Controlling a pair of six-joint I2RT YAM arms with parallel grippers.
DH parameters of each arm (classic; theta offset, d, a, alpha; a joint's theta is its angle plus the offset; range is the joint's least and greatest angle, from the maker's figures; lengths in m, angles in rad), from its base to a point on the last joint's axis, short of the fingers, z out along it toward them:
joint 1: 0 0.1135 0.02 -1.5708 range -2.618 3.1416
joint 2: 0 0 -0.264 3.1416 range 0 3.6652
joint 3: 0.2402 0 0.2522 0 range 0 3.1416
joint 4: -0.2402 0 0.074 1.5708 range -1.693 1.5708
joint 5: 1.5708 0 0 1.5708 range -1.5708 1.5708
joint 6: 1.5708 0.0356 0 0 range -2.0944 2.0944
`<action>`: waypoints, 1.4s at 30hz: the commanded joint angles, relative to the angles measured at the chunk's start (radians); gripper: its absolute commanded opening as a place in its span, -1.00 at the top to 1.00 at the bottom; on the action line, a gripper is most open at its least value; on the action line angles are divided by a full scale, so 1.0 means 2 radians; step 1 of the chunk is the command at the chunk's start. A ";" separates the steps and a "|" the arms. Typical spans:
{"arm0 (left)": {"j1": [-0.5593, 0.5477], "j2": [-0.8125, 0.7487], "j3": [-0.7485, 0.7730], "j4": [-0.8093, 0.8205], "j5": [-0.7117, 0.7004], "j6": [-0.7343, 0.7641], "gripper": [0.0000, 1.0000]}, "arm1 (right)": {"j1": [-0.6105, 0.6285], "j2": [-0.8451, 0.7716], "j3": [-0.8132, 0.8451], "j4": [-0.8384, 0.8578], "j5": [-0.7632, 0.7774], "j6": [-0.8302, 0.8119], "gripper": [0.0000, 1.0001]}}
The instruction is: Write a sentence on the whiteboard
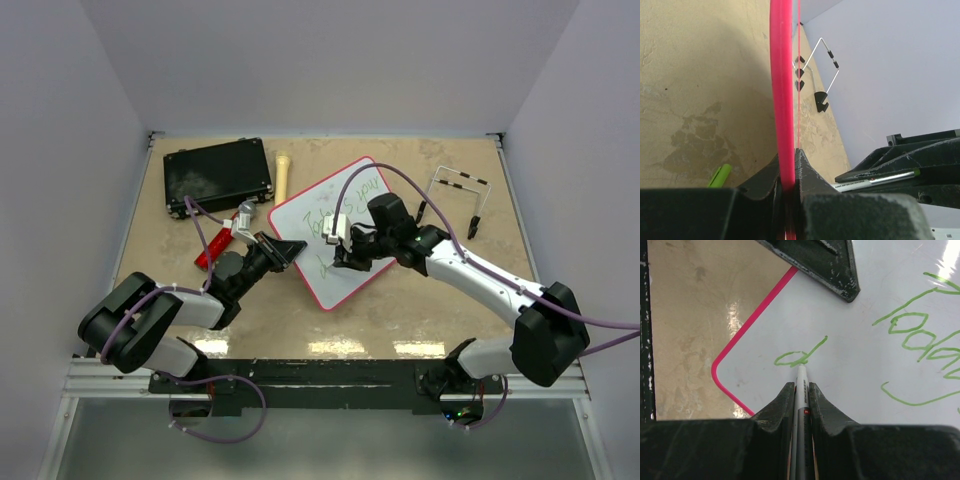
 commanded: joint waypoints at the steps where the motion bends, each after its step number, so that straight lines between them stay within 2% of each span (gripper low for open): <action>1: -0.001 -0.003 0.006 0.058 0.015 0.009 1.00 | 0.000 -0.002 0.009 -0.043 -0.020 -0.036 1.00; 6: -0.001 -0.004 0.006 0.058 0.014 0.009 1.00 | -0.001 -0.009 0.002 -0.050 0.004 -0.031 1.00; 11: -0.001 0.003 0.006 0.064 0.017 0.007 1.00 | -0.015 -0.042 -0.005 0.008 0.029 0.012 1.00; 15: -0.001 0.000 0.006 0.062 0.017 0.007 1.00 | -0.024 -0.036 0.002 0.029 0.040 0.027 1.00; 21: -0.001 -0.002 0.006 0.061 0.018 0.008 1.00 | -0.024 -0.009 0.010 0.029 0.029 0.026 1.00; 42: -0.001 0.004 0.007 0.066 0.020 0.007 1.00 | -0.024 0.005 0.012 0.019 -0.032 0.017 1.00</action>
